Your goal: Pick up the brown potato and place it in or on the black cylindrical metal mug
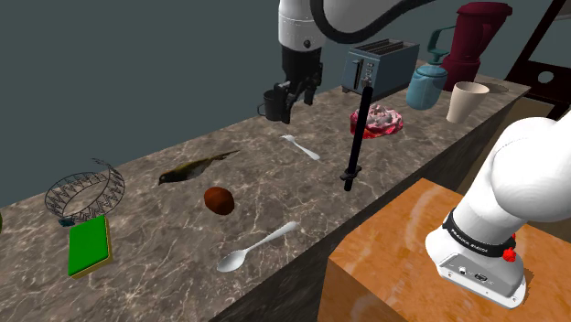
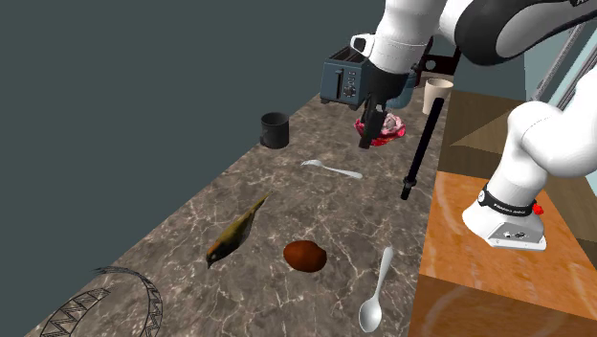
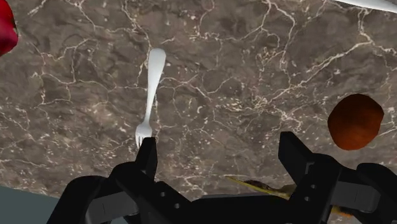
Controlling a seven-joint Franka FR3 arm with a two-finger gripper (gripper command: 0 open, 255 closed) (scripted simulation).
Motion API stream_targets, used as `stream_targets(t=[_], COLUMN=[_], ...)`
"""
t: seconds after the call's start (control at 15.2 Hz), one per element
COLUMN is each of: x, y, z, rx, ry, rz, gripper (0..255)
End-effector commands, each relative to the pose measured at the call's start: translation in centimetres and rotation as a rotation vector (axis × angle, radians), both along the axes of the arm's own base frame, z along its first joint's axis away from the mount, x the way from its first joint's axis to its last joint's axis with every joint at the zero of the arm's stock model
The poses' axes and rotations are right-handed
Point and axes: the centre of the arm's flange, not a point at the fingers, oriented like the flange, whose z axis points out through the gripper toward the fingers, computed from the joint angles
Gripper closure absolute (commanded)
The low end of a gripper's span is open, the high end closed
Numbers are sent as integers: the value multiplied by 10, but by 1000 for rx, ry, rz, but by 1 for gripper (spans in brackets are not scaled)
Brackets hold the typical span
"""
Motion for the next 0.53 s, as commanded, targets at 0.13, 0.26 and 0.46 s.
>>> stream_targets(t=[0.13, 0.26, 0.46], x=[20, 28, 41], y=[42, 63, 94], z=[-30, -43, -63], rx=[2, 3, 3], ry=[6, 9, 14], rz=[34, 51, 76], gripper=[0, 0, 0])
